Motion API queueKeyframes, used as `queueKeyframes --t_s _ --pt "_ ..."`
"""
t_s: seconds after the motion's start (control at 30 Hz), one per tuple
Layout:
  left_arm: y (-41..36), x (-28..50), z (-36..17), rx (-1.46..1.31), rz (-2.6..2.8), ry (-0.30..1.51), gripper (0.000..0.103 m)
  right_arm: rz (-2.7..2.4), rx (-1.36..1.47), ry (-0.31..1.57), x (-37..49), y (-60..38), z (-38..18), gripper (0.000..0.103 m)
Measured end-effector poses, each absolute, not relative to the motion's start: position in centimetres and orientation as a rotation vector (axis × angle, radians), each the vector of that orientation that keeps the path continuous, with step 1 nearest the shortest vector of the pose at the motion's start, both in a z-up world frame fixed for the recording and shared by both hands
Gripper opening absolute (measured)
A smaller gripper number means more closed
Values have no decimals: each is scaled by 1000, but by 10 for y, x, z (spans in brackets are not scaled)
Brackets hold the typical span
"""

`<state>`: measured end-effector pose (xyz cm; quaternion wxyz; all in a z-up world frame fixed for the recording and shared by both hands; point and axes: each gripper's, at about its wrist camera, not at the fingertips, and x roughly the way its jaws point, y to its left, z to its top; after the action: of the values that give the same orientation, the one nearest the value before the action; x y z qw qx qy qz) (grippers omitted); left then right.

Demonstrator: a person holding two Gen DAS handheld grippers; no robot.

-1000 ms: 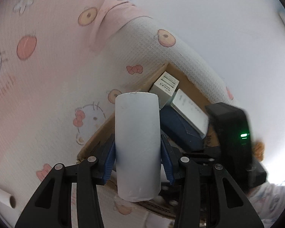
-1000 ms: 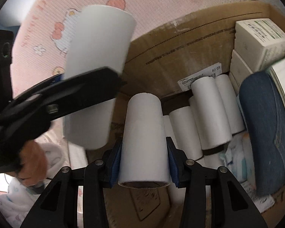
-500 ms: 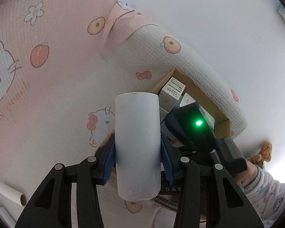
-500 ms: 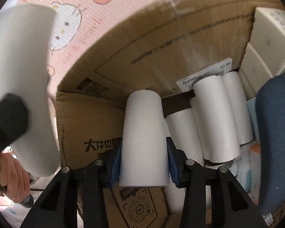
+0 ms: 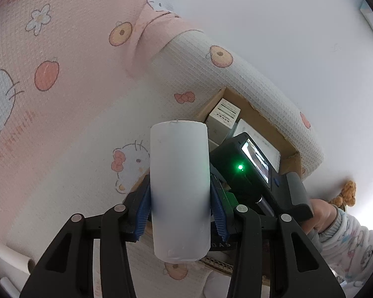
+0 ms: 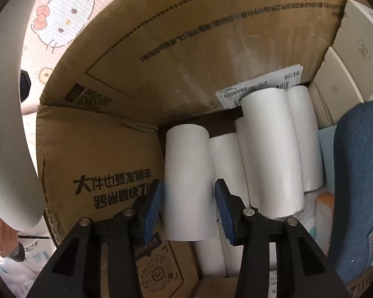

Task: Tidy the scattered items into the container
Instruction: 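Lower the right tube into the box and open the right gripper while left lowers its tube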

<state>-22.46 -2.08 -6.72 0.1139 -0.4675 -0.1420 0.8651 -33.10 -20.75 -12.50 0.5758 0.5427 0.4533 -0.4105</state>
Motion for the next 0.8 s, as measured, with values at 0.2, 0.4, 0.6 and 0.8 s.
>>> queueKeyframes --t_s 0.2,0.4,0.6,0.8 --pt "-19 -226 -69 -1399 2505 -433 48 -944 1210 1159 -329 -196 -126 41" --pt "-20 -226 -68 -1389 2513 -426 48 -927 1151 1213 -326 -190 -127 33" --pt "-26 -226 -66 -1382 2536 -439 48 -927 1151 1201 -328 -194 -124 33" --pt "-28 -227 -70 -1396 2524 -469 48 -922 1239 1135 -345 -187 -117 33"
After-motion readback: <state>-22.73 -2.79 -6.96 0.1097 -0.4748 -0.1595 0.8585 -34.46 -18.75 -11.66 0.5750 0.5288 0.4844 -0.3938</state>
